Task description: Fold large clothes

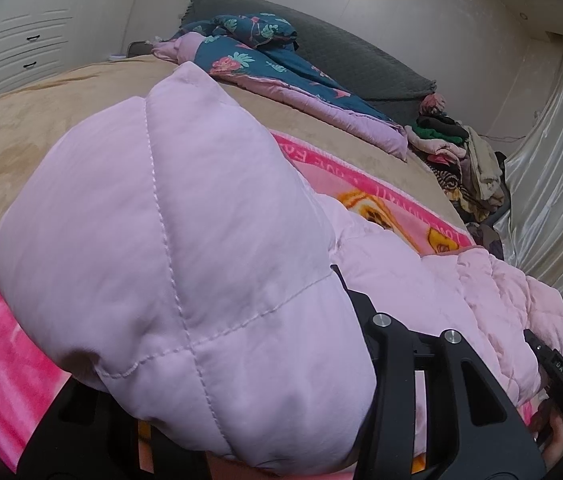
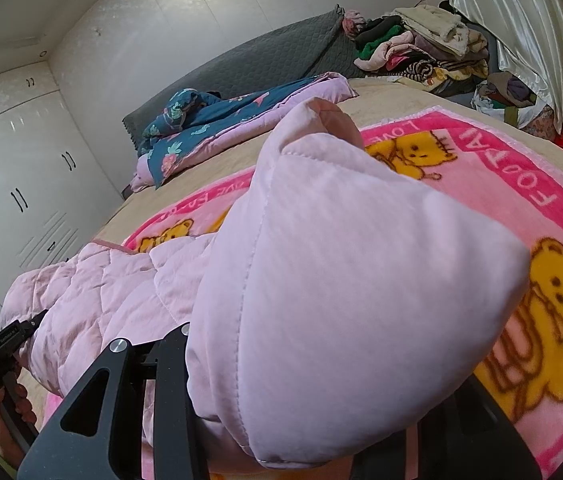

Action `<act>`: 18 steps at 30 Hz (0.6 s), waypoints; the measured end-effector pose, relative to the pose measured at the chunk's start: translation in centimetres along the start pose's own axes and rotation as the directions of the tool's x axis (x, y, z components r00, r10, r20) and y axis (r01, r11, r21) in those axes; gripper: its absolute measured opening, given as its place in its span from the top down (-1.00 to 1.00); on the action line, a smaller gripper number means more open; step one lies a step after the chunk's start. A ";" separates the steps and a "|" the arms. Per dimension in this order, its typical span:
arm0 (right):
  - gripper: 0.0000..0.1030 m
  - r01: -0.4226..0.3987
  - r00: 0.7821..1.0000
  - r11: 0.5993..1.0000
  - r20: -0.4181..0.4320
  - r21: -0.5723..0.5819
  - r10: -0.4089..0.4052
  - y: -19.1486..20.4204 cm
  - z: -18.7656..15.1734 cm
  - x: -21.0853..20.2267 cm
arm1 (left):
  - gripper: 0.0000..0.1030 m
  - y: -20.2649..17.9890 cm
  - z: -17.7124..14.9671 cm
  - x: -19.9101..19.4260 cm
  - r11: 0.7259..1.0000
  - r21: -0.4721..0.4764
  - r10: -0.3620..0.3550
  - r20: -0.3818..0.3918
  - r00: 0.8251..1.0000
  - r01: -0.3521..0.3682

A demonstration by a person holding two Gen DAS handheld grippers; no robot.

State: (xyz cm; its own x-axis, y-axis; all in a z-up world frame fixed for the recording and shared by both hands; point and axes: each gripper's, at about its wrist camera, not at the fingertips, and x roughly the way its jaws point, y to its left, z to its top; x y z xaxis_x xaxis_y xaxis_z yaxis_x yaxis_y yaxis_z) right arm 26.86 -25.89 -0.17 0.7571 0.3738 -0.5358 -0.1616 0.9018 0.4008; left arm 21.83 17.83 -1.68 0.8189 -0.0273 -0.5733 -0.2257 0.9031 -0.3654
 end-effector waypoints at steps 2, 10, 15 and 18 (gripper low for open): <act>0.31 -0.002 1.000 1.000 0.002 0.000 0.002 0.0 -0.2 -0.4 | 0.31 0.3 -0.2 -0.2 1.000 0.000 -0.001 -0.002 1.000 0.001; 0.31 0.000 1.000 1.000 0.003 0.002 0.000 0.0 -0.7 -1.3 | 0.31 1.3 -0.6 -0.6 1.000 0.009 -0.006 -0.007 1.000 0.006; 0.30 0.003 1.000 1.000 0.000 0.005 -0.003 -0.2 -1.5 -2.1 | 0.31 1.5 -0.9 -0.8 1.000 0.016 -0.007 -0.010 1.000 0.007; 0.30 0.006 1.000 1.000 -0.005 0.003 -0.006 -0.3 -2.1 -2.7 | 0.30 1.7 -1.2 -0.9 1.000 0.021 -0.006 -0.012 1.000 0.006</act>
State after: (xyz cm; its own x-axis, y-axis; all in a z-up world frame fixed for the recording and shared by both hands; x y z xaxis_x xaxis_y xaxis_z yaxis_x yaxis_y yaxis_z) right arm 23.52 -26.68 -0.41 0.7551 0.3694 -0.5417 -0.1554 0.9035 0.3995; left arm 20.04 18.91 -2.67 0.8141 -0.0379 -0.5794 -0.2093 0.9116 -0.3538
